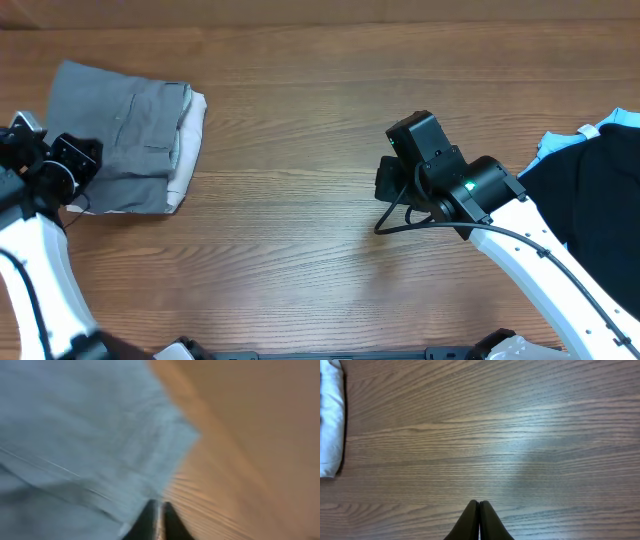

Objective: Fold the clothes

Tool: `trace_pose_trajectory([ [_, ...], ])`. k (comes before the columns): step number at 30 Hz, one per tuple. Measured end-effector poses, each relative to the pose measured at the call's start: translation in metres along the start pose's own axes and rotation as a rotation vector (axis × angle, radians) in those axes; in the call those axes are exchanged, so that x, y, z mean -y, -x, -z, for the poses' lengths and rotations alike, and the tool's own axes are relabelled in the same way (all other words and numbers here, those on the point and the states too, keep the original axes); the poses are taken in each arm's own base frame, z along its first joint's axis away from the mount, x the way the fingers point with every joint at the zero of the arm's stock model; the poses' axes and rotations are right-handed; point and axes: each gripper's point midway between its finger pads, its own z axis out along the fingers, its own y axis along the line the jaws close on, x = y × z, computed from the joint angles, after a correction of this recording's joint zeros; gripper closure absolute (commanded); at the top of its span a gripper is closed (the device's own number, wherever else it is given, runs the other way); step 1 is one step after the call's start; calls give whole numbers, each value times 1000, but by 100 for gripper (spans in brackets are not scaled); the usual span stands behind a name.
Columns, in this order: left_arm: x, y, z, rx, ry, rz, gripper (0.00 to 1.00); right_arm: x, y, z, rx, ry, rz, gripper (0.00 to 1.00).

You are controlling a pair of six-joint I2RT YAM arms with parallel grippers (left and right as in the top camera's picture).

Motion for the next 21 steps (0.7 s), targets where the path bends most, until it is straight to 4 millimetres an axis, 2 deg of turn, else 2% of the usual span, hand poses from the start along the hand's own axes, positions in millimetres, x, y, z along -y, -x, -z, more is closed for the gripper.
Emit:
trace_pose_trajectory([
  [2, -15, 2, -24, -8, 39, -25, 96, -1, 1, 0, 3, 3, -1, 94],
  [4, -31, -6, -50, -56, 75, -31, 96, -1, 1, 0, 5, 4, 0, 94],
  [7, -60, -40, -86, -190, 133, 13, 96, -1, 1, 0, 3, 4, 0, 94],
  [10, -88, -74, -109, -315, 181, 66, 96, -1, -1, 0, -3, 3, 0, 94],
  [12, -95, -83, -116, -350, 180, 77, 96, 0, -2, 0, -9, -1, 1, 94],
  [16, -90, -82, -114, -372, 149, 42, 96, 1, -3, 0, -14, -5, 5, 94],
  [17, -87, -83, -111, -386, 142, 36, 93, 1, -3, 0, -14, -5, 6, 94],
  [20, -70, -80, -98, -425, 108, 8, 85, 1, -3, 0, -13, -4, 13, 94],
  [21, -59, -76, -90, -435, 93, -9, 83, 1, -3, 1, -12, -3, 21, 94],
])
